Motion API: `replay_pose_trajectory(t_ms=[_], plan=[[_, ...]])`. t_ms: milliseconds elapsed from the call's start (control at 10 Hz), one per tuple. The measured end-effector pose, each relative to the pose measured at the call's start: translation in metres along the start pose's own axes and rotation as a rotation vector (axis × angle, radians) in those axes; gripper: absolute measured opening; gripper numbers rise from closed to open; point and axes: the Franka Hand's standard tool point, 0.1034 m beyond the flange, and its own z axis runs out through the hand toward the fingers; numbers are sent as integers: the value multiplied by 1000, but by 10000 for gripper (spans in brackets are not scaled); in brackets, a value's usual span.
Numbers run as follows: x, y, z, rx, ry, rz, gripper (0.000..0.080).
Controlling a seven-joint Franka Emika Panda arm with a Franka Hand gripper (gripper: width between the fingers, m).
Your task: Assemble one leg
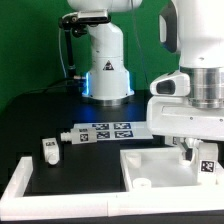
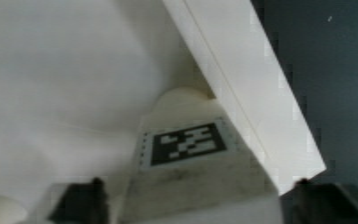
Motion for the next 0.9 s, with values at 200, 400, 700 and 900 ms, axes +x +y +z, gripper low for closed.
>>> replay_pose_trajectory(t_ms=[200,400,700,900], plan=[[0,0,0,0,0,153,335],[0,0,0,0,1,243,284],[1,2,0,17,-22,725,284],[0,0,0,15,-43,1017,284]])
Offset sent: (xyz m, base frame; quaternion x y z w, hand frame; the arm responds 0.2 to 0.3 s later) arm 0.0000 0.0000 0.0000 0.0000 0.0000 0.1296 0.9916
